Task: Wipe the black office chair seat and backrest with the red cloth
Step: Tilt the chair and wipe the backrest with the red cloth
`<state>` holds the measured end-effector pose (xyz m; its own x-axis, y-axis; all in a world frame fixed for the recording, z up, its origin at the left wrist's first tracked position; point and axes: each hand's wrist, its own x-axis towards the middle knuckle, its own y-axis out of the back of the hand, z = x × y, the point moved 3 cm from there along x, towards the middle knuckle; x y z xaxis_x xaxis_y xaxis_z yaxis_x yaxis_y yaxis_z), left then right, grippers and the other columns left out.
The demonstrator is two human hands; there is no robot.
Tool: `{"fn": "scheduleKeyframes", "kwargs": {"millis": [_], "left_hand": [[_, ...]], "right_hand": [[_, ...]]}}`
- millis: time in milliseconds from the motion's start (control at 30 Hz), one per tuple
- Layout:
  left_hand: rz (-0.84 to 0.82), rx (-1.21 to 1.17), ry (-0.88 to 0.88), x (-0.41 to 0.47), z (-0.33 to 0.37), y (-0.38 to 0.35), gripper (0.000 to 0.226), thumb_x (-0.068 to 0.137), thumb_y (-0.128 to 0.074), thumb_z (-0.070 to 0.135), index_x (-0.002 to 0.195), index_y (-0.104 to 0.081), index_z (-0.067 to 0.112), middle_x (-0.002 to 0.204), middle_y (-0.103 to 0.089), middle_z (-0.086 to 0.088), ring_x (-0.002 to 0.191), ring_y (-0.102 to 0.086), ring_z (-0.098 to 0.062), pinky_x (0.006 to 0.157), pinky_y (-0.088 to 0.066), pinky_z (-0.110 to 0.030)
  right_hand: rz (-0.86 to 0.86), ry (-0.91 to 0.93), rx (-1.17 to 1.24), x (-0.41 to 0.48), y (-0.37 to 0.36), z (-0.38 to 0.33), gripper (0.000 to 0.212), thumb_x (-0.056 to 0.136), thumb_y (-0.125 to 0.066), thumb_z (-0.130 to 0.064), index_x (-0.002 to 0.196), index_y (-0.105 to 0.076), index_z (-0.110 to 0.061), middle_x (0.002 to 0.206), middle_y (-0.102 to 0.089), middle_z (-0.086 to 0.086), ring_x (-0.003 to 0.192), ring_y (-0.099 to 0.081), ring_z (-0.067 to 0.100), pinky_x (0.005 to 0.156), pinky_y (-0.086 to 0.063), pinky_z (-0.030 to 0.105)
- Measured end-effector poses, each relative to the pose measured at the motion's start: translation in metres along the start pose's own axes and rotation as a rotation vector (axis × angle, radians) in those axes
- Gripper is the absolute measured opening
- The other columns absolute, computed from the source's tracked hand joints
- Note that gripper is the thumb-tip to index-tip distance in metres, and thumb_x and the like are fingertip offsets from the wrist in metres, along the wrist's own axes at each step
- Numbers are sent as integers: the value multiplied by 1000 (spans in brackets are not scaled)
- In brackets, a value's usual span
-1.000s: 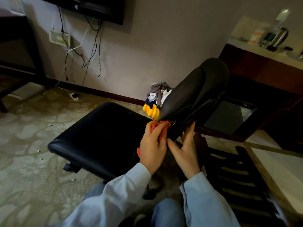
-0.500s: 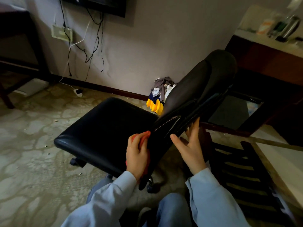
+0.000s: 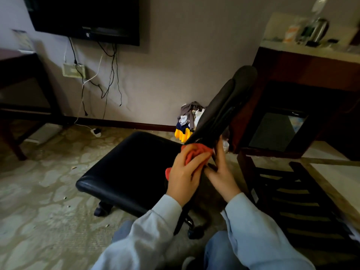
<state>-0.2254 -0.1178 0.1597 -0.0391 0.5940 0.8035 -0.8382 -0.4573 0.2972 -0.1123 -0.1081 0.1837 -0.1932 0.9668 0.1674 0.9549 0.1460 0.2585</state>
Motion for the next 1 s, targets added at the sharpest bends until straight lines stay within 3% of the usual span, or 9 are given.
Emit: {"fn": "scheduleKeyframes", "kwargs": {"millis": [67,167,300,433,600,767,867,933,1000], "left_hand": [[-66,33,56,-25,-14,8,28,93,-48,18,117,-60,25,127,-46,-2,117,-50,-17,94,-48,-38],[-89,63,124,-48,-21,23,28,92,-43,24,116,-56,31,124,-41,6,114,-46,-8,95,-47,-30],[117,35,97,-28,2,47,26,92,-46,22,116,-55,26,123,-43,-1,115,-45,-3,98,-37,-13],[317,30,-66,13,40,73,24,89,-52,13,112,-61,12,120,-43,-6,117,-41,3,102,-36,-18],[466,160,-199,41,65,89,25,90,-55,11,113,-62,8,121,-42,-6,117,-44,-14,104,-35,-25],[564,580,-124,31,23,105,40,84,-61,5,119,-55,22,119,-41,-4,97,-46,-26,87,-40,-25],[472,673,-144,9,-6,114,35,86,-56,10,118,-58,22,118,-44,-4,91,-46,-26,78,-43,-29],[461,557,-81,-1,-12,121,28,92,-51,20,116,-65,15,119,-43,-4,99,-46,-23,88,-41,-27],[603,407,12,5,-2,134,28,95,-48,23,114,-65,10,120,-42,-5,107,-45,-16,97,-38,-22]], "right_hand": [[-29,18,-25,-2,-1,1,83,93,-51,-5,142,0,-49,141,-26,-19,124,-26,-6,100,-27,21],[-40,39,-65,-3,-7,5,87,92,-49,-4,139,0,-58,153,-19,-13,133,-23,2,109,-27,31],[-68,60,-70,-7,-24,5,88,92,-49,-6,132,-2,-69,156,-18,-10,140,-25,14,114,-27,46],[-83,159,-202,-13,-45,-4,92,90,-51,-7,129,3,-70,158,-9,-10,143,-20,15,116,-24,43],[-190,228,-414,-21,-66,-14,79,89,-45,-1,141,-8,-48,155,-21,-6,139,-28,19,109,-30,29],[-273,385,-377,-20,-65,-36,67,92,-44,0,140,-20,-41,141,-24,-22,129,-18,-9,103,-14,2],[-194,463,-303,-7,-51,-44,59,91,-45,-2,140,-31,-32,145,-26,-16,135,-21,-3,111,-17,12],[-135,513,-247,1,-38,-52,54,90,-43,-10,136,-32,-35,149,-31,-7,138,-25,5,113,-21,22],[-60,554,-234,10,-25,-62,52,89,-41,-12,135,-34,-34,148,-35,-4,137,-29,6,113,-23,21]]}}
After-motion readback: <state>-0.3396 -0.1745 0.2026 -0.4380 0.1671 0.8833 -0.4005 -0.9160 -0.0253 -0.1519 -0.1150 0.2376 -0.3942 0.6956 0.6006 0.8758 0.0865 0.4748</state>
